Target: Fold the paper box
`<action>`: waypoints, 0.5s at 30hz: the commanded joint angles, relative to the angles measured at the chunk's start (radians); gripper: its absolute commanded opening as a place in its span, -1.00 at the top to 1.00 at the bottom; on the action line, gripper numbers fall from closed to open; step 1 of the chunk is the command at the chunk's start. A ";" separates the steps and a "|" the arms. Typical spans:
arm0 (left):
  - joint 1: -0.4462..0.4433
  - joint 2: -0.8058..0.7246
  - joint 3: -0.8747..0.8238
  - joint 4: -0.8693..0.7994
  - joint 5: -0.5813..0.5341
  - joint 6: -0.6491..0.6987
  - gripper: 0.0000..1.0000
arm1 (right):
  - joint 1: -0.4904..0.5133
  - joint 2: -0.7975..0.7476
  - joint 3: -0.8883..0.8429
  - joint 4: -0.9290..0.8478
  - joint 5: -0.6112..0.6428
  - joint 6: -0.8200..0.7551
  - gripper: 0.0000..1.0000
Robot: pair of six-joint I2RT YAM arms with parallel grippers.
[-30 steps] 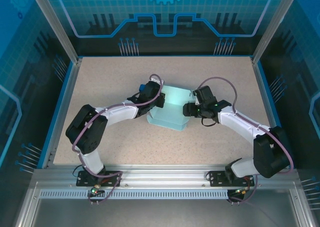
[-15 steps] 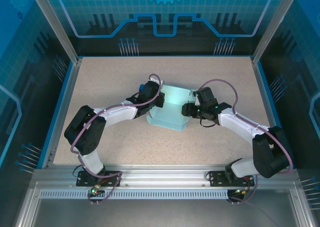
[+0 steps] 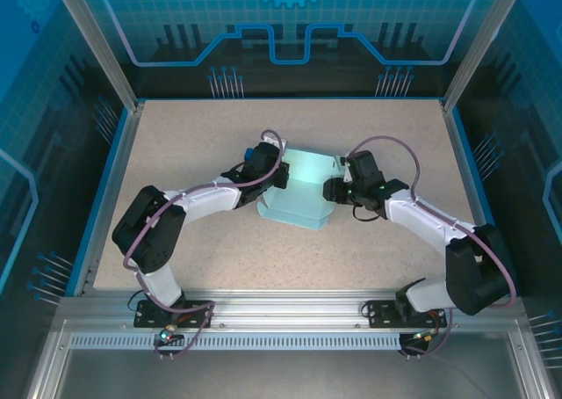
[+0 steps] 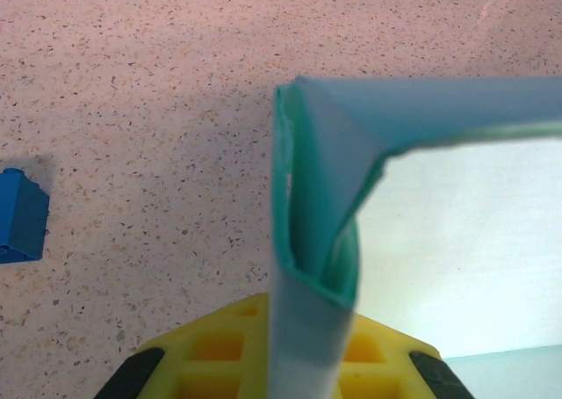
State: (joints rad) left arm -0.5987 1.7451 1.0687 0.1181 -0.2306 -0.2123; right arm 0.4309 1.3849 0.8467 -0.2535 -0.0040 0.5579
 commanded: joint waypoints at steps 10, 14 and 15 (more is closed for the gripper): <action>-0.006 -0.013 -0.004 0.021 0.036 -0.024 1.00 | 0.018 0.008 0.056 0.140 -0.023 -0.102 0.18; -0.008 -0.011 -0.002 0.022 0.044 -0.025 1.00 | 0.022 0.040 0.068 0.170 -0.061 -0.118 0.20; -0.008 -0.010 -0.001 0.022 0.045 -0.025 1.00 | 0.024 0.051 0.071 0.175 -0.077 -0.117 0.21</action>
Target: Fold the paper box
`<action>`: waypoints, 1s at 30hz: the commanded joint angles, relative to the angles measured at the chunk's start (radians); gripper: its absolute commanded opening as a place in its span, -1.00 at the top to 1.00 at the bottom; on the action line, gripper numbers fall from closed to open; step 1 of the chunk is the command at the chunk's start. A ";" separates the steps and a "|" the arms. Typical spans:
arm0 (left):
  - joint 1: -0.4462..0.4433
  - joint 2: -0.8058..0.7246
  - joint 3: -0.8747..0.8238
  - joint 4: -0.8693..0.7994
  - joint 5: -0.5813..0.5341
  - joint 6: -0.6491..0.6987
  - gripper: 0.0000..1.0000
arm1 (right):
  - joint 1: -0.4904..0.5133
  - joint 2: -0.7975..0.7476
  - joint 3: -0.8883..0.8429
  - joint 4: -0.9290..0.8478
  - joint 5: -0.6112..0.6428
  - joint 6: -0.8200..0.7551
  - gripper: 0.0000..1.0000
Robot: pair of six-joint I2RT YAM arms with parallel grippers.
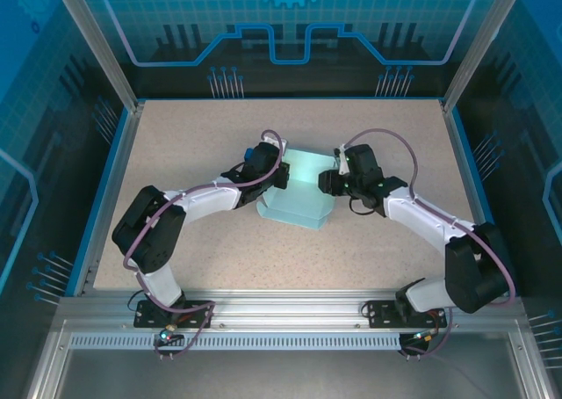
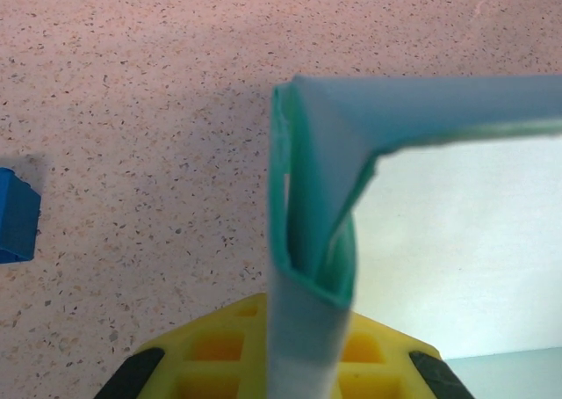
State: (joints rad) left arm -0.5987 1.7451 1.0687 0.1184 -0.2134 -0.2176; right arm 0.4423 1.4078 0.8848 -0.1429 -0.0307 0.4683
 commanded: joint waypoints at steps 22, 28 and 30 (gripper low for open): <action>0.026 -0.023 0.024 -0.057 0.003 -0.065 1.00 | -0.061 -0.255 0.106 -0.319 -0.118 -0.307 -0.05; 0.032 -0.045 0.017 -0.058 0.037 -0.082 1.00 | -0.257 -0.295 0.017 -0.285 -0.174 -0.282 0.15; 0.032 -0.051 0.016 -0.060 0.050 -0.086 1.00 | -0.309 -0.261 0.000 -0.242 -0.215 -0.271 0.25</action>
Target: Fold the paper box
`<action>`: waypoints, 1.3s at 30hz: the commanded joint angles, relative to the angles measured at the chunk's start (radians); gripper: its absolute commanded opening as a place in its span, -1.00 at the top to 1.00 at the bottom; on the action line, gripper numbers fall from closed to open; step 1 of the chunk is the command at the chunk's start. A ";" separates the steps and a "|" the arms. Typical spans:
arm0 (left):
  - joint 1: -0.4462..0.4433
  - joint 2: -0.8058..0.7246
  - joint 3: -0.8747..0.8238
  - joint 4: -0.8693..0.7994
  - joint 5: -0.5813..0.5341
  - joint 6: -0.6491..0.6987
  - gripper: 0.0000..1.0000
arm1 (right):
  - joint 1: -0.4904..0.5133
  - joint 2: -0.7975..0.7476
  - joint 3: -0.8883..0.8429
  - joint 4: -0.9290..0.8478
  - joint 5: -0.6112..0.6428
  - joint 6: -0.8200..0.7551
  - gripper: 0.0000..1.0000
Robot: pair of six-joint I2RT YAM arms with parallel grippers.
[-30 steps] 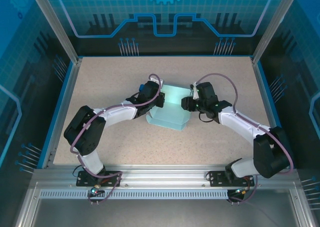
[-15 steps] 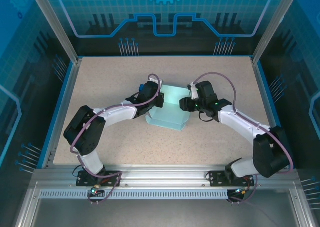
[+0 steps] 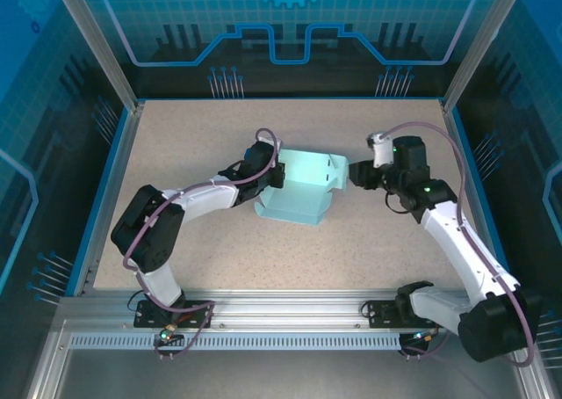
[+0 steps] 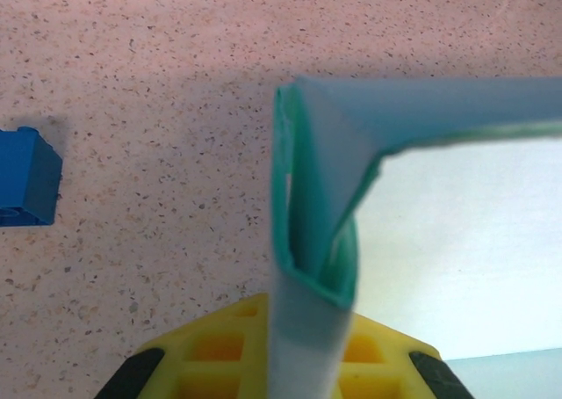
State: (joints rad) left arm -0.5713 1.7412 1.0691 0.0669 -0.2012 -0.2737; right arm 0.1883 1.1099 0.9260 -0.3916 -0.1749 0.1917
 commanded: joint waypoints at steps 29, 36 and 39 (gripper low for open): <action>0.004 -0.058 0.018 -0.012 0.098 -0.039 1.00 | -0.051 0.238 -0.062 0.257 -0.489 -0.098 0.04; 0.005 -0.055 0.022 -0.017 0.097 -0.037 1.00 | -0.114 0.234 -0.069 0.223 -0.629 -0.127 0.03; 0.005 -0.054 0.023 -0.018 0.097 -0.037 1.00 | -0.132 0.234 -0.075 0.218 -0.673 -0.137 0.00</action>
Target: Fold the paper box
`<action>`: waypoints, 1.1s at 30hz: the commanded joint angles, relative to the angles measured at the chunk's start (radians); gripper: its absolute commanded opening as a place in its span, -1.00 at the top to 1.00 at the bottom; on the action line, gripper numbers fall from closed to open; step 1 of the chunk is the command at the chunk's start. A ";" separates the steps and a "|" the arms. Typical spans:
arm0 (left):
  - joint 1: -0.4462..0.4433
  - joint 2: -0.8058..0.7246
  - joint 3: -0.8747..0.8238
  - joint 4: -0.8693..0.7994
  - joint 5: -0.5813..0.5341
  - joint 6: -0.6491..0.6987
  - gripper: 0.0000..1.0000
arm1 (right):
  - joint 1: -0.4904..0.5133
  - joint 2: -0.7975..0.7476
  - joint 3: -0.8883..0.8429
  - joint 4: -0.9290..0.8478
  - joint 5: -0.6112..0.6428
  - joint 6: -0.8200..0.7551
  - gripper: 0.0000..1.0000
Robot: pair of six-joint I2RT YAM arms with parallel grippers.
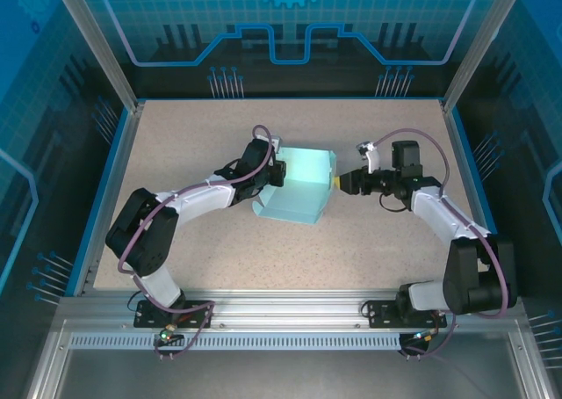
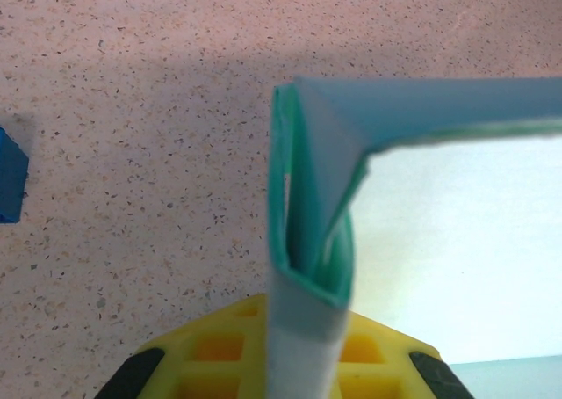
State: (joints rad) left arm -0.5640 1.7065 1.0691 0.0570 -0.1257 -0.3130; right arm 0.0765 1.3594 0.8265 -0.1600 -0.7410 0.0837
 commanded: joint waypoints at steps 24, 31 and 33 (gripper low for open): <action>-0.003 -0.020 0.019 0.020 0.098 0.005 1.00 | -0.068 0.159 0.171 -0.011 -0.199 -0.071 0.15; -0.003 -0.021 0.030 0.013 0.091 -0.006 1.00 | 0.000 0.109 0.141 -0.029 -0.058 -0.063 0.11; -0.002 -0.019 0.034 0.011 0.092 -0.011 1.00 | 0.024 0.096 0.131 -0.031 -0.001 -0.053 0.09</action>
State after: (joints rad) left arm -0.5636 1.7065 1.0691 0.0570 -0.0811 -0.3161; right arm 0.0708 1.4902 0.9688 -0.1806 -0.8364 0.0254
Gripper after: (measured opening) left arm 0.107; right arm 0.454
